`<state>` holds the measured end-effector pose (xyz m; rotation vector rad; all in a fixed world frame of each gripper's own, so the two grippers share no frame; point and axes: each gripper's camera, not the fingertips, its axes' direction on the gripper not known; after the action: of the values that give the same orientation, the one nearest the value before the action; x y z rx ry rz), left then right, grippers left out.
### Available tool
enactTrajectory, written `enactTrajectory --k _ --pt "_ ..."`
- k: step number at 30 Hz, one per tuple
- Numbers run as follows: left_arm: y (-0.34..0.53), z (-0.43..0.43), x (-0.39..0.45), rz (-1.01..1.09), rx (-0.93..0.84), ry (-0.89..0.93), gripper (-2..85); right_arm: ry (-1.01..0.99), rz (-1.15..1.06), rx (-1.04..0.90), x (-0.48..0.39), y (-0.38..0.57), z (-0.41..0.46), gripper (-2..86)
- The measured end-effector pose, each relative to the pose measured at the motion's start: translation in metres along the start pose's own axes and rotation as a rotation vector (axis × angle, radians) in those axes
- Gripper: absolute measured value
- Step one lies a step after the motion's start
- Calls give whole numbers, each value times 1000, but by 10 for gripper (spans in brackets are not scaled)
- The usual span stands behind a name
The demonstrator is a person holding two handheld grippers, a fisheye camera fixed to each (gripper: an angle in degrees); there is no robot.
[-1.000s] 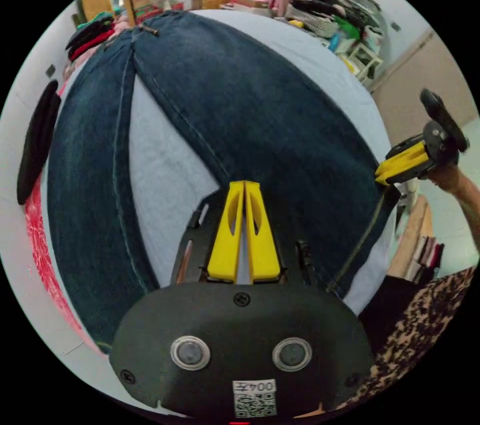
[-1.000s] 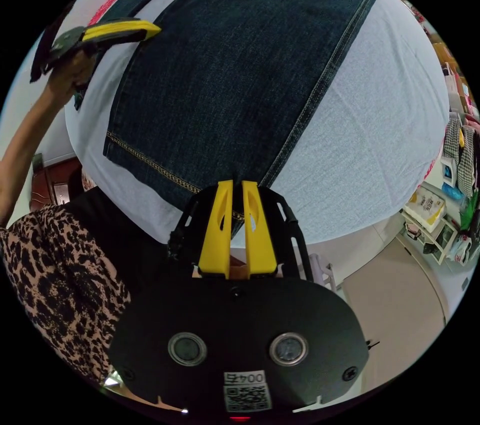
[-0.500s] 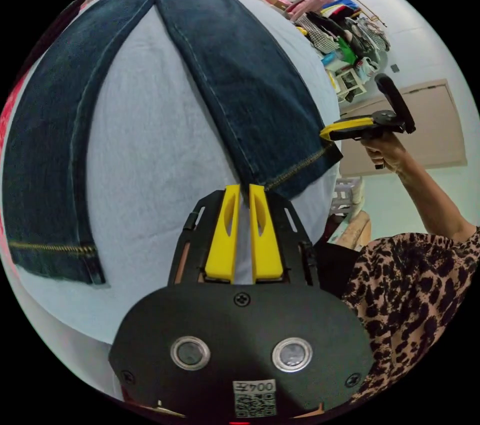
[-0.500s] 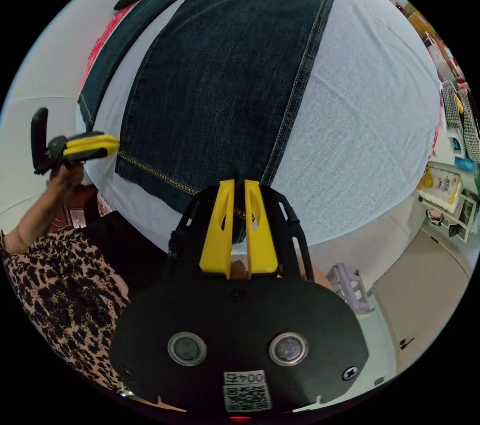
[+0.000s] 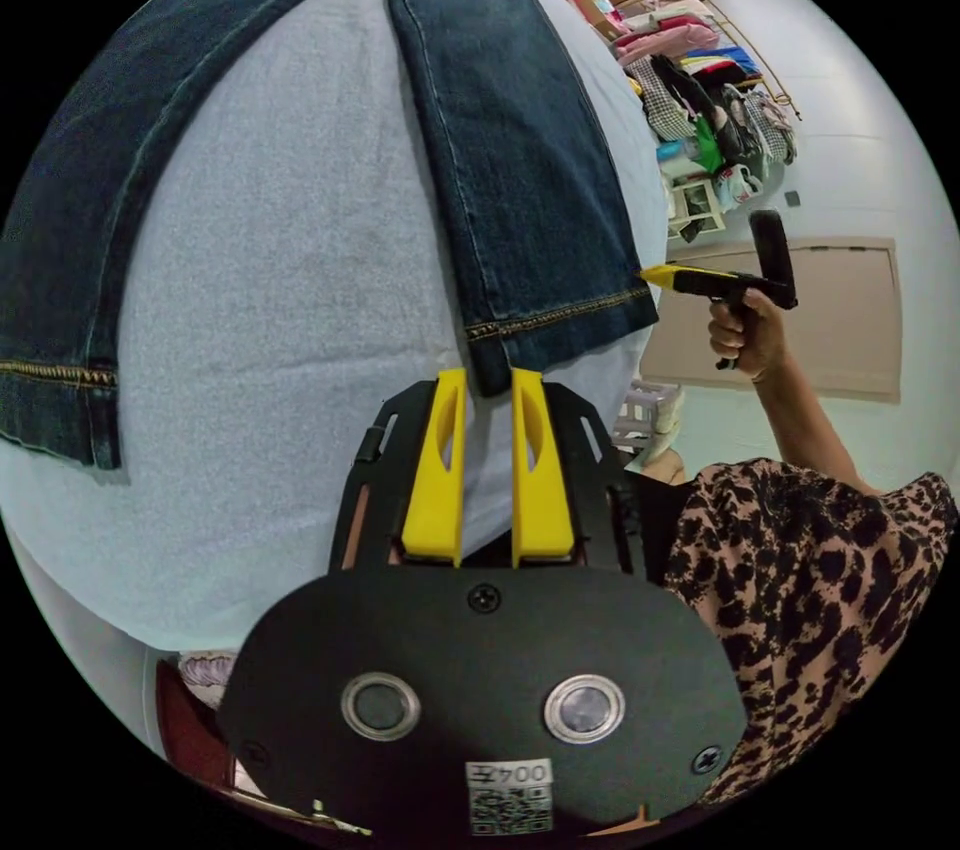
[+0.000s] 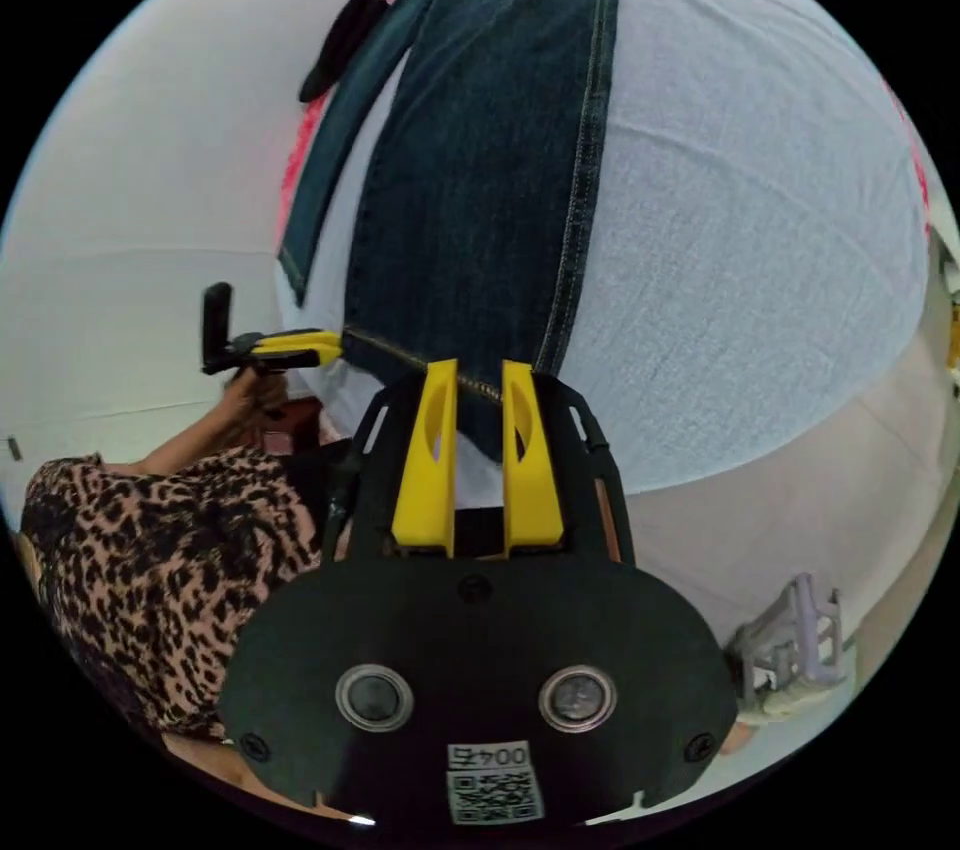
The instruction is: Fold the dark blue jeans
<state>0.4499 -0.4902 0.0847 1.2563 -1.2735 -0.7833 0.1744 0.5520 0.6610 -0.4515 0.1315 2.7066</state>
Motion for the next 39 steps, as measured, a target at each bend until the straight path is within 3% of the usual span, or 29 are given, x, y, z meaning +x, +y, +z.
enactTrajectory --k 4,22,27,30,39 --pt "4 -1 -3 -11 2 -14 40 -97 105 106 44 42 -24 81" --pt "10 -19 -26 -64 -4 47 26 -493 230 137 127 73 -2 55" --pt "16 -32 -13 -39 29 -6 13 -313 180 203 102 88 -24 39" --pt "20 -25 -17 -72 24 -2 10 -315 224 216 107 97 -17 36" --pt "17 -18 -25 -87 11 76 16 -166 234 80 88 94 5 44"
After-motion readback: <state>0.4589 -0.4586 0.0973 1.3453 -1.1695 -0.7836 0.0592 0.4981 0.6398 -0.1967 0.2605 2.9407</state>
